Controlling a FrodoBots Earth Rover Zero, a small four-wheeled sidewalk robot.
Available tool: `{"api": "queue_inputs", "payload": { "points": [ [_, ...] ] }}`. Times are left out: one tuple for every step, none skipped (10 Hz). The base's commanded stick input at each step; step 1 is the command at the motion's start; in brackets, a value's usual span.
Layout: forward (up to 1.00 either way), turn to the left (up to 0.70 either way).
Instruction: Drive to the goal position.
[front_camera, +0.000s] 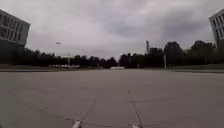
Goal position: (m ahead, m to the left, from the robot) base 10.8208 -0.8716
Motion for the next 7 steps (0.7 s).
{"api": "queue_inputs", "payload": {
  "points": [
    [0.7,0.0],
    [0.7,0.0],
    [0.7,0.0],
    [0.7,0.0],
    [0.7,0.0],
    [0.7,0.0],
    [0.7,0.0]
  ]
}}
